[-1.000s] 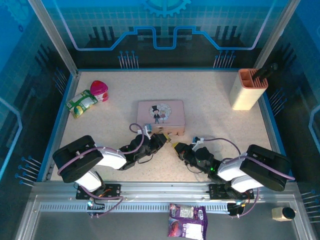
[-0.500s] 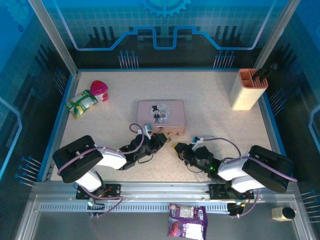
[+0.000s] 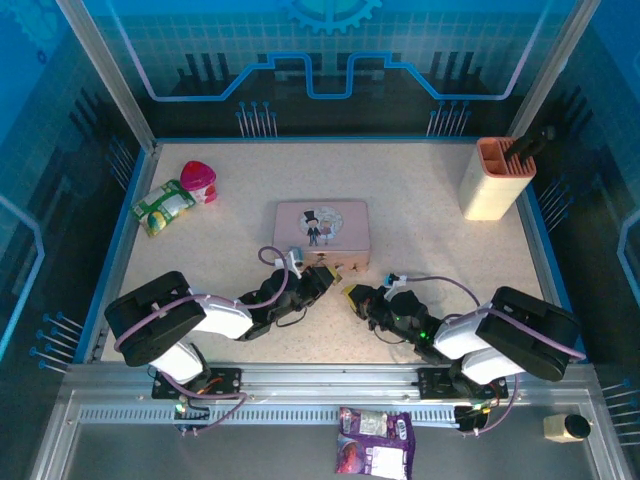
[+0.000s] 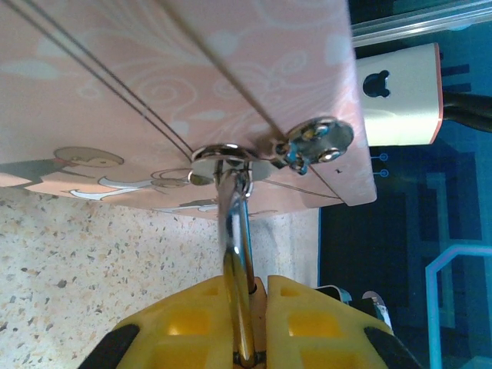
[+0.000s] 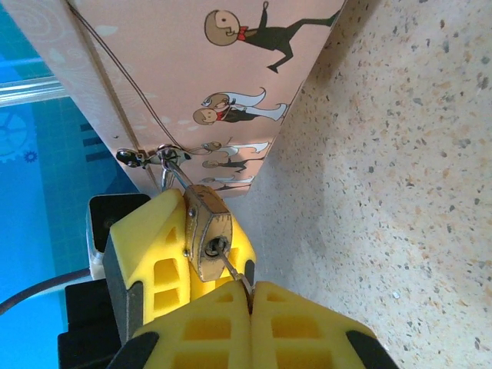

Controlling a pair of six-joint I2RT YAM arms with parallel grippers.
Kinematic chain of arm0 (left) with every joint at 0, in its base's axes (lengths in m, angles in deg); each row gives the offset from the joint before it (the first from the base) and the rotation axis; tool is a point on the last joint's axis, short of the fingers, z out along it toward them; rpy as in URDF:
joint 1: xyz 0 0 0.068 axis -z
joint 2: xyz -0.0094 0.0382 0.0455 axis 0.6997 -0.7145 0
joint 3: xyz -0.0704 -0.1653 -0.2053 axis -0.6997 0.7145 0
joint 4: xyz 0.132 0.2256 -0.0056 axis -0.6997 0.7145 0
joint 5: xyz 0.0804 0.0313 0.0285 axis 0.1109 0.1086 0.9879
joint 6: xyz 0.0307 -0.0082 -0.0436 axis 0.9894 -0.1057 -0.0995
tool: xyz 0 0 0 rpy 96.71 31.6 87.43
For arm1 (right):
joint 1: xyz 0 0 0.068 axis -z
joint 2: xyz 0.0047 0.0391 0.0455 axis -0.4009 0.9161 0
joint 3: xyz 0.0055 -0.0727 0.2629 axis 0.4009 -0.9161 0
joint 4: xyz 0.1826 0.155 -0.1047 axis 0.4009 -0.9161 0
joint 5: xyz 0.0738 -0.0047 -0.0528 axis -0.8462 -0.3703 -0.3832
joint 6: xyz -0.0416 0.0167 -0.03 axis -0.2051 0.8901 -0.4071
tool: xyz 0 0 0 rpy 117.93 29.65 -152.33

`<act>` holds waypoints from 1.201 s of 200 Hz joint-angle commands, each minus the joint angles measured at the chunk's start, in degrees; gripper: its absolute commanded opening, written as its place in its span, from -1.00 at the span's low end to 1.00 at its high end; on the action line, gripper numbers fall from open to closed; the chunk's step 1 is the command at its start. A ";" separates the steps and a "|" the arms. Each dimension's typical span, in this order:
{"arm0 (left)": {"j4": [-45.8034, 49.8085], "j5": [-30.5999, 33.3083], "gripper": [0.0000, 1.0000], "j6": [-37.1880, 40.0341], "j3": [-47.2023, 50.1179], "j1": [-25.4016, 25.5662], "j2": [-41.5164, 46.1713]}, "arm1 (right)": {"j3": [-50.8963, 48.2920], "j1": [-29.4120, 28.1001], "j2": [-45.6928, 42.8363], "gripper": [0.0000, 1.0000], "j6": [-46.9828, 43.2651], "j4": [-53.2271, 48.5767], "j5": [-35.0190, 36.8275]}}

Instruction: Unlock the padlock with the key

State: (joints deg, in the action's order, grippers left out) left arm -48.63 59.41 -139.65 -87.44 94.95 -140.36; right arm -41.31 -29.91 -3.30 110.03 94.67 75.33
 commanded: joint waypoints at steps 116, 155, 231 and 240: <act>-12.08 -4.76 -1.00 2.91 0.64 2.81 1.60 | -0.29 2.22 9.97 -1.00 2.27 16.07 -0.07; -9.54 -2.81 -1.00 4.54 1.35 2.59 3.80 | -0.68 2.24 9.50 -1.00 0.88 15.58 -0.68; -5.67 -2.27 -1.00 6.98 0.51 1.66 5.58 | -1.39 0.97 9.32 -1.00 -0.06 14.93 -0.31; -6.52 -2.53 -1.00 6.73 0.36 1.66 5.08 | -1.19 0.82 9.36 -1.00 -0.01 15.09 -0.30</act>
State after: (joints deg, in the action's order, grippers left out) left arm -47.67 60.83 -135.03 -85.74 95.32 -136.71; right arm -42.40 -28.86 5.97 111.25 109.38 73.41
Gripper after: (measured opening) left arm 0.119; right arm 0.064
